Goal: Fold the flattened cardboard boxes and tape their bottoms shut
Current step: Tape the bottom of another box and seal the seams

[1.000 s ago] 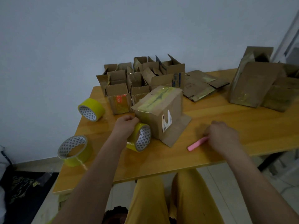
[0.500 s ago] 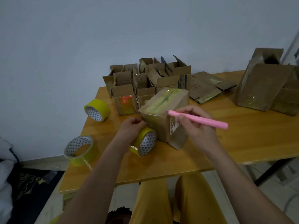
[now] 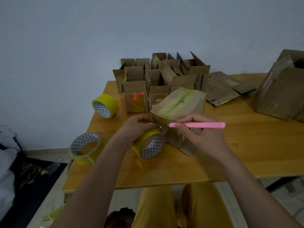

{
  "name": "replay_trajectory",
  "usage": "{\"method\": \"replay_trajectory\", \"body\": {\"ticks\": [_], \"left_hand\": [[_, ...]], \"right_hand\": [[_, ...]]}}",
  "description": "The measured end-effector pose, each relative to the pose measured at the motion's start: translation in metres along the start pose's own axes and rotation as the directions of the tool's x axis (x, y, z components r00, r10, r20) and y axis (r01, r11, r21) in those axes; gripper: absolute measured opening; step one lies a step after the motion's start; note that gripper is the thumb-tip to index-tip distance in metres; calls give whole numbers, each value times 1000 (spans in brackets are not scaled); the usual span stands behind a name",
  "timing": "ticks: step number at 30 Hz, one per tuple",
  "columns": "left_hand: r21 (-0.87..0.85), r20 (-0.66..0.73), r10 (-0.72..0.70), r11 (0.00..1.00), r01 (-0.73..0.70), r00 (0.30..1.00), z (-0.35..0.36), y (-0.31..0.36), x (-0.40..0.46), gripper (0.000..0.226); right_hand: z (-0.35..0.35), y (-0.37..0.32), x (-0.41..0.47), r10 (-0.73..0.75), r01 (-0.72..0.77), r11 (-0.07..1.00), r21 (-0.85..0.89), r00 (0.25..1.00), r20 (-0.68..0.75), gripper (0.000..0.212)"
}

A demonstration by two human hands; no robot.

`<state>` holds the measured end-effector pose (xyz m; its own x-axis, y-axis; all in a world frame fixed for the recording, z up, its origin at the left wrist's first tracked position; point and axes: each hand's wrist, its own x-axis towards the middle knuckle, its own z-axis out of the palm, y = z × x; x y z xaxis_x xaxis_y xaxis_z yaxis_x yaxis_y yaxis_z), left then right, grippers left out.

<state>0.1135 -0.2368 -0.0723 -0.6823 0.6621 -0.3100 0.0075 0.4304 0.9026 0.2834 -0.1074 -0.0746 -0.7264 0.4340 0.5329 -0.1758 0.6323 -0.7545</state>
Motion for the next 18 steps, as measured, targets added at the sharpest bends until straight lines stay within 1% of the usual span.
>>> {"method": "replay_trajectory", "body": {"ticks": [2, 4, 7, 9, 11, 12, 13, 14, 15, 16, 17, 18], "left_hand": [[69, 21, -33, 997, 32, 999, 1, 0, 2, 20], [103, 27, -50, 994, 46, 998, 3, 0, 2, 25], [116, 4, -54, 992, 53, 999, 5, 1, 3, 21], [110, -16, -59, 992, 60, 998, 5, 2, 4, 17], [90, -28, -61, 994, 63, 998, 6, 2, 4, 13], [81, -29, -58, 995, 61, 998, 7, 3, 4, 11], [73, -30, -55, 996, 57, 998, 8, 4, 3, 9], [69, -31, -54, 996, 56, 998, 9, 5, 2, 7], [69, -33, -56, 996, 58, 998, 9, 5, 1, 6], [70, -38, -59, 996, 61, 998, 9, 5, -1, 6], [68, -45, -59, 996, 62, 997, 9, 5, -2, 8], [60, -50, -60, 996, 63, 997, 8, 4, -3, 10]], "right_hand": [[3, -1, 0, 0, -1, 1000, -23, 1000, -25, 29], [8, 0, -1, -15, 12, 997, -74, 999, -41, 28], [14, 3, 0, -59, 52, 992, -112, 997, -58, 30], [17, 8, 0, -115, 108, 981, -159, 993, -37, 29], [19, 13, 1, -150, 145, 947, -289, 989, 4, 32], [20, 13, 0, -152, 142, 918, -369, 988, 2, 33], [20, 13, -1, -135, 116, 911, -396, 991, -20, 34], [18, 9, -2, -78, 57, 936, -347, 996, -48, 33], [15, 4, -3, 6, -18, 980, -200, 998, -65, 29], [11, -1, -3, 73, -79, 995, -58, 993, -92, 23], [6, -3, -4, 95, -89, 995, 43, 984, -149, 16], [-1, -3, -5, 52, -45, 998, 37, 968, -246, 11]]}}
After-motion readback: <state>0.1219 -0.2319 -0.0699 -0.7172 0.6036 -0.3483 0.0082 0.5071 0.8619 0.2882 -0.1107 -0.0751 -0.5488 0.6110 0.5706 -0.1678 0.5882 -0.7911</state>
